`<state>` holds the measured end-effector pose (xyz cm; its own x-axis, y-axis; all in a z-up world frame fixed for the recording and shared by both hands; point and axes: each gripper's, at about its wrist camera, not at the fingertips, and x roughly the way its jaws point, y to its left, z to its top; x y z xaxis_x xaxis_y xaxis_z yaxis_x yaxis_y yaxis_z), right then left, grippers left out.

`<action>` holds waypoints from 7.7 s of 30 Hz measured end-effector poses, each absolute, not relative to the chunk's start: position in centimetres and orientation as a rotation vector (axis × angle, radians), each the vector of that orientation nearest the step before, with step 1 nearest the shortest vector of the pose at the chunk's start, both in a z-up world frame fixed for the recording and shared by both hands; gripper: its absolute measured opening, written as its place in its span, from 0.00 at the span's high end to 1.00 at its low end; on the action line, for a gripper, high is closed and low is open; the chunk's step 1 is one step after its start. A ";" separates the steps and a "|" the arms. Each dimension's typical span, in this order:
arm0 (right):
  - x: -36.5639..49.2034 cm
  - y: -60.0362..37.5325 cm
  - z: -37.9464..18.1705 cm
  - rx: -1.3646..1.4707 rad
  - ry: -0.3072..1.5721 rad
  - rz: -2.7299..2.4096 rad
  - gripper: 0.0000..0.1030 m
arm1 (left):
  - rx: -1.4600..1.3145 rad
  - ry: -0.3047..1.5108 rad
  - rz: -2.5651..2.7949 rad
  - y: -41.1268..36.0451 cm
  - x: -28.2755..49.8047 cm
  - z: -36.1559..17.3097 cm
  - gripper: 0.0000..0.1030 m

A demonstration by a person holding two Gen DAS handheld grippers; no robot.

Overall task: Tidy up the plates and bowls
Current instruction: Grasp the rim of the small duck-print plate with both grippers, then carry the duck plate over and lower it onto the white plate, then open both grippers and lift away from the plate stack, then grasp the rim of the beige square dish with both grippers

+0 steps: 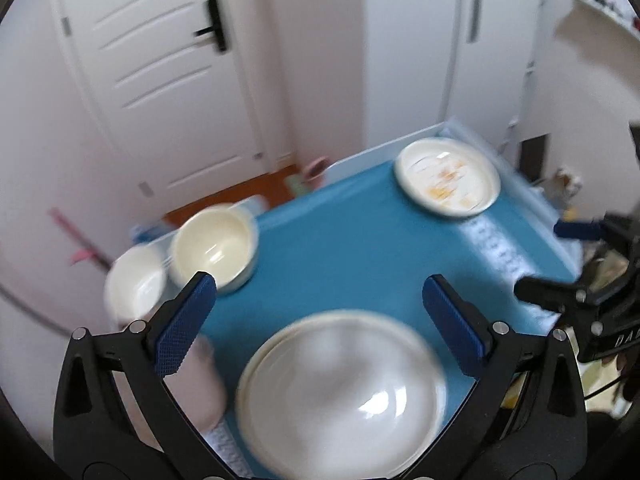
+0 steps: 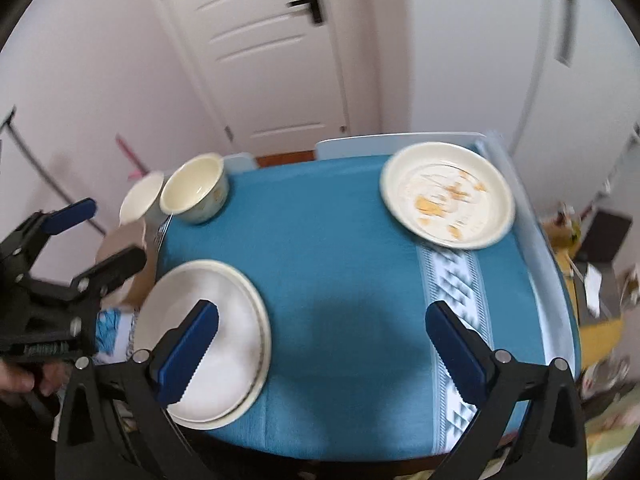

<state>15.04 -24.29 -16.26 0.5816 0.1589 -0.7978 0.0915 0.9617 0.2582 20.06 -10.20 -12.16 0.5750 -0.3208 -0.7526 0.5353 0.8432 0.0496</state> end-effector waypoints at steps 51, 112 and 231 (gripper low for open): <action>25.2 -43.4 -30.4 0.818 0.957 -0.167 0.87 | 0.291 1.206 -0.702 -31.5 40.6 -28.4 0.83; 22.1 -14.8 -23.9 0.059 1.090 0.547 0.87 | -0.235 1.173 -0.002 0.9 16.0 -27.8 0.83; 27.6 -1.3 -20.0 0.115 1.077 0.472 0.79 | -0.006 1.057 -0.177 9.5 24.9 -20.2 0.77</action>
